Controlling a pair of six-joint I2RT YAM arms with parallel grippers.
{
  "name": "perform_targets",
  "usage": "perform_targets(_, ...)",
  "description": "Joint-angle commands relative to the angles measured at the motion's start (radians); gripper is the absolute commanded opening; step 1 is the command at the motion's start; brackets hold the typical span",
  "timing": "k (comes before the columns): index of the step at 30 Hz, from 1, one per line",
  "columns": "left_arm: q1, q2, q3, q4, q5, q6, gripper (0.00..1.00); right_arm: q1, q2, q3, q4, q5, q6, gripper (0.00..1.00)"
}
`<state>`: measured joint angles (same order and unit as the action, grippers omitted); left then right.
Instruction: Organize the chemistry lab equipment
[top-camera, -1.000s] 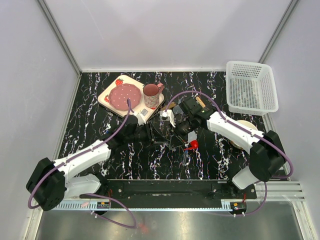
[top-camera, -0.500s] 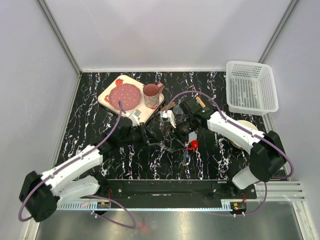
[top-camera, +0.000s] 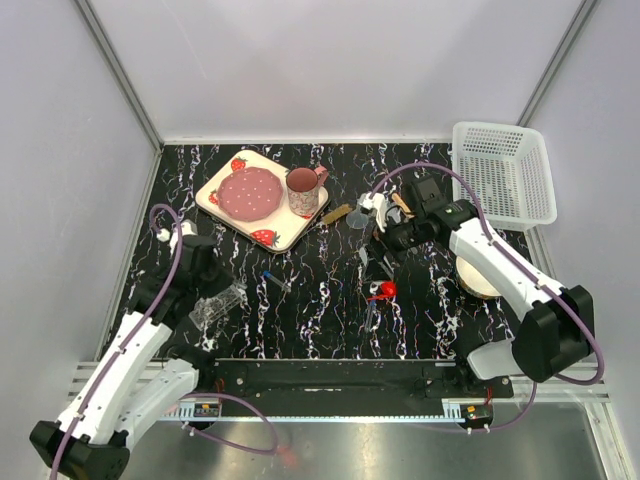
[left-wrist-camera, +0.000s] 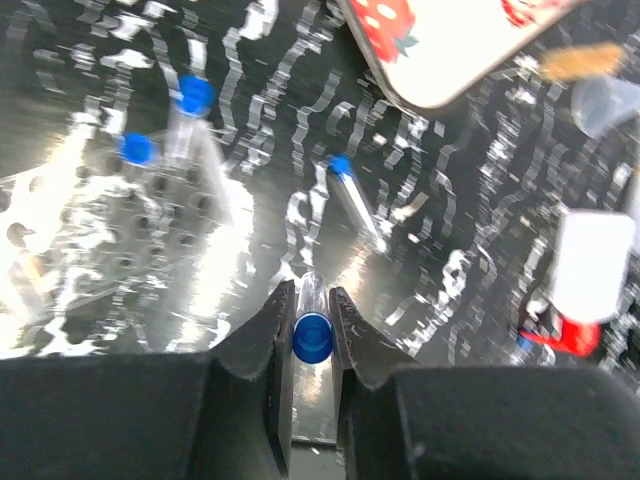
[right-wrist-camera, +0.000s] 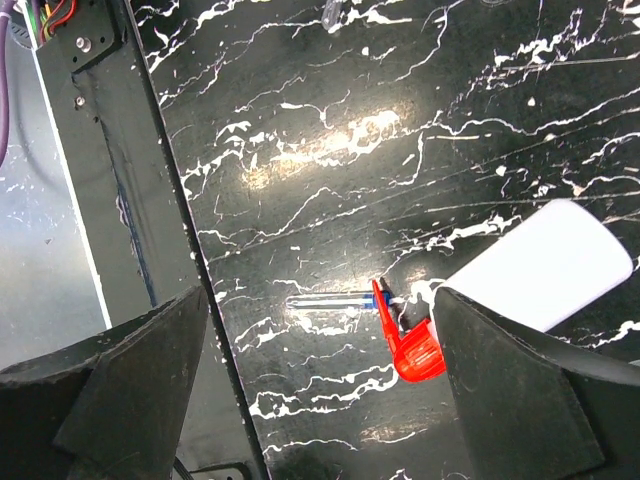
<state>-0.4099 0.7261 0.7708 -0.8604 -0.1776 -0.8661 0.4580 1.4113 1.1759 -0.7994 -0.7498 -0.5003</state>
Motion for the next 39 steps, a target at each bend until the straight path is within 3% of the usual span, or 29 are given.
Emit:
perform_targets(1,0.072,0.007,0.045,-0.074,-0.187,0.081,0.04,-0.024,-0.032,-0.044,0.040,-0.020,0.000,1.00)
perform_targets(7,0.140,-0.033,0.039,-0.092,-0.307,0.067,0.05,-0.044,-0.022,-0.070,0.058,-0.040,0.008,1.00)
perform_targets(12,0.195,-0.021,-0.001,-0.045,-0.315,0.050,0.06,-0.051,-0.028,-0.081,0.058,-0.056,0.000,1.00)
perform_targets(25,0.391,0.142,-0.050,0.153,-0.189,0.145,0.07,-0.073,-0.051,-0.098,0.057,-0.074,-0.003,1.00)
perform_targets(39,0.444,0.177,-0.108,0.202,-0.076,0.176,0.07,-0.078,-0.035,-0.099,0.058,-0.083,-0.001,1.00)
